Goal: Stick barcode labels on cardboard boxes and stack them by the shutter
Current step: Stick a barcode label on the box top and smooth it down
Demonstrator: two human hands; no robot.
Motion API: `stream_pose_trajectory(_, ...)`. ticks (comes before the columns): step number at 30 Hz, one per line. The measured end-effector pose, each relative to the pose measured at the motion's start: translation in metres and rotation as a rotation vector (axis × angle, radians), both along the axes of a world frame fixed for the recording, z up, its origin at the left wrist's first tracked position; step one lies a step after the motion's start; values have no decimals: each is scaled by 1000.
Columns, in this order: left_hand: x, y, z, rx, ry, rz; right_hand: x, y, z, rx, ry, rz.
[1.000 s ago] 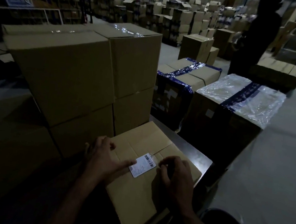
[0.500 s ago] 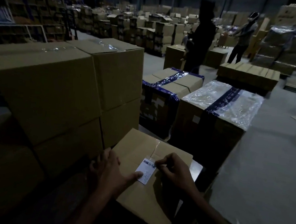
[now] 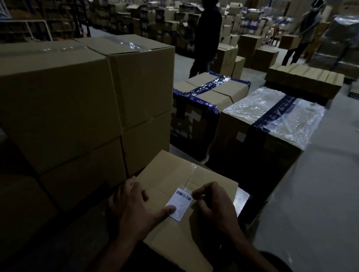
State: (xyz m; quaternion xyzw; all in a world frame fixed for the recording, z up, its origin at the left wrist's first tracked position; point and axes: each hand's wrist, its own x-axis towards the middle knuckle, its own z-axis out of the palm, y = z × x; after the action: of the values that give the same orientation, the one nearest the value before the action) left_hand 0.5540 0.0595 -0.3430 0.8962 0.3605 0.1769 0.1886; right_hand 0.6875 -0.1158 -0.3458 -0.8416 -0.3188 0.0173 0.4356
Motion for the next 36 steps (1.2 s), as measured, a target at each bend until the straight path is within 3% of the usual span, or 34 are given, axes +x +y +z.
stream_pose_trajectory(11,-2,0,1,7,-11,1,2,0,-4,77,104,33)
stream_pose_trajectory(23,-1,0,-2,13,-29,-9,2,0,-3,20,17,39)
stream_pose_trajectory(36,-1,-1,1,-25,-37,2,8,6,3,-5,66,130)
